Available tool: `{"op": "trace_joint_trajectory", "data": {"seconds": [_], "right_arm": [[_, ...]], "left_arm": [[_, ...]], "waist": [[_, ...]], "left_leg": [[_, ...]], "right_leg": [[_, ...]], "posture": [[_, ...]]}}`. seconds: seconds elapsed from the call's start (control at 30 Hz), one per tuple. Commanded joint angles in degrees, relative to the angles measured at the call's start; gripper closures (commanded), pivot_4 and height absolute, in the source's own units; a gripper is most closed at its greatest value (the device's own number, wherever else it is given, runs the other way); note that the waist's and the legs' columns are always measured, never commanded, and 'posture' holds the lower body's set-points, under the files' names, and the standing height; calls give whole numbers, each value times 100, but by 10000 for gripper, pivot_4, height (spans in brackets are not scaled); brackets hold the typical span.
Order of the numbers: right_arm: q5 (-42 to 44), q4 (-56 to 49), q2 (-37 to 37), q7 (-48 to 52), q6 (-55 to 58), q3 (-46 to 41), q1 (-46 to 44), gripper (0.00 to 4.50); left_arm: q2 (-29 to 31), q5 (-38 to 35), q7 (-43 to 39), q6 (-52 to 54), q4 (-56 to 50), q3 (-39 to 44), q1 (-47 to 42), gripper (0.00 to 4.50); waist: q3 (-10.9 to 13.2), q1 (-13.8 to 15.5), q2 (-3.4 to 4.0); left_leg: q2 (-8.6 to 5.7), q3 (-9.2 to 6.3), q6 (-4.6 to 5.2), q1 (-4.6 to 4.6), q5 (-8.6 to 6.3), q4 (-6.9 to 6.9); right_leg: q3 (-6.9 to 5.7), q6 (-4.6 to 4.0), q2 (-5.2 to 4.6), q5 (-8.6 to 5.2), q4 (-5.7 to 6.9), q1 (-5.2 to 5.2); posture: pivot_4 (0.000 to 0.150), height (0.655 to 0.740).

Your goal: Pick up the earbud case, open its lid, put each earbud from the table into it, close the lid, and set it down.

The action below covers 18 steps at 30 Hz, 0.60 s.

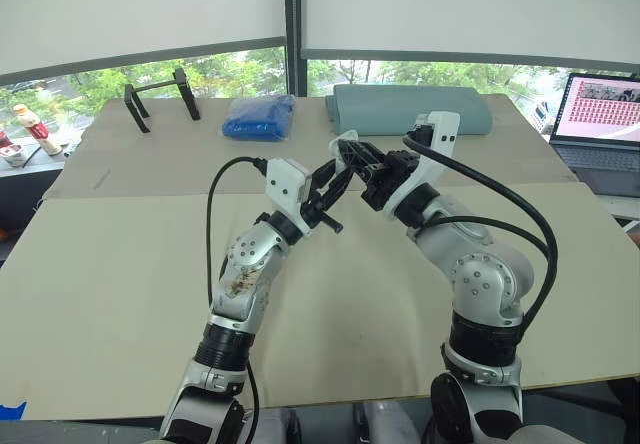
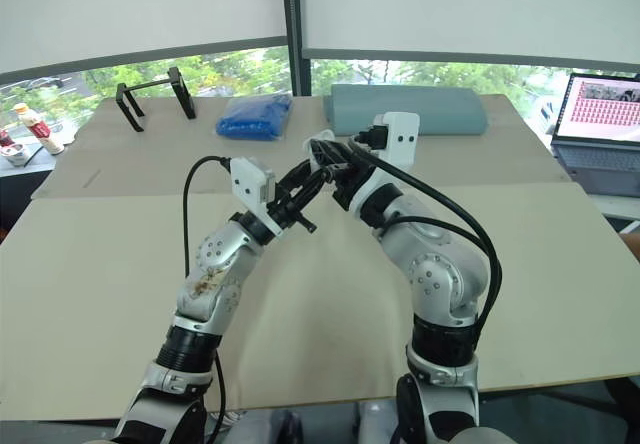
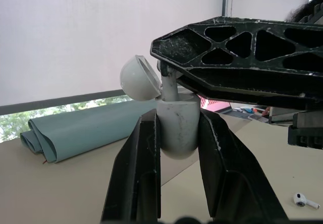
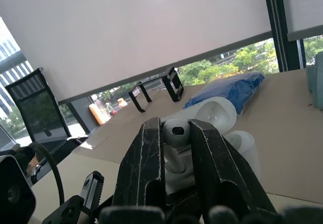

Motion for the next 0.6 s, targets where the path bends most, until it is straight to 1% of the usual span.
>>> {"op": "trace_joint_trajectory", "data": {"seconds": [0.03,0.07,0.1,0.13,0.17,0.3,0.4,0.47,0.53,0.6], "right_arm": [[151,-192,5,-93,31,37,52,41253],[137,-190,9,-129,20,40,75,41253],[135,-183,16,-159,8,36,96,36255],[171,-166,48,-201,-9,-17,98,30278],[195,-148,57,-224,-34,-65,83,28213],[436,-90,113,-395,-153,-381,-21,28213],[999,-122,79,-484,-120,-870,-177,28213],[1561,-75,-55,-613,-24,-1281,-395,28213],[2016,108,-472,-693,153,-1672,-651,28213],[1990,304,-1278,-310,354,-1703,-643,28213]], "left_arm": [[-22,12,-36,-243,-142,23,-178,39705],[-23,12,-38,-244,-144,20,-183,39705],[-23,15,-41,-248,-144,16,-186,39705],[-24,17,-45,-250,-146,12,-187,39705],[-28,18,-48,-247,-146,12,-185,39705],[-67,3,-38,-209,-158,23,-163,39705],[-69,-6,-61,-178,-183,14,-102,39705],[-24,-7,-104,-170,-188,25,-27,39705],[57,-2,-148,-159,-188,60,73,39705],[130,24,-186,-177,-179,72,161,39705]], "waist": [[0,0,0],[0,1,0],[0,1,0],[0,1,0],[0,0,0],[0,5,0],[0,3,-1],[1,-2,0],[1,2,1],[1,13,1]], "left_leg": [[0,0,0,0,0,0],[0,0,0,-1,0,0],[0,0,0,-1,0,0],[0,0,0,-1,0,0],[0,0,0,-1,0,0],[0,0,0,-2,0,-1],[-1,0,1,-3,-1,-1],[0,1,2,-4,-1,-1],[1,1,5,-3,-3,-2],[1,0,16,-3,-9,-4]], "right_leg": [[0,0,0,0,0,0],[0,0,0,0,0,0],[0,0,-1,0,0,0],[0,0,-1,0,-1,0],[0,0,0,0,-1,0],[-1,0,-1,0,-1,1],[0,1,-2,0,-2,1],[0,1,-1,0,-2,1],[0,0,-1,0,-2,0],[-1,0,-2,0,-2,1]], "posture": [[1500,7400],[1500,7400],[1500,7400],[1500,7400],[1500,7400],[1500,7400],[1500,7400],[1500,7400],[1500,7400],[1500,7400]]}}
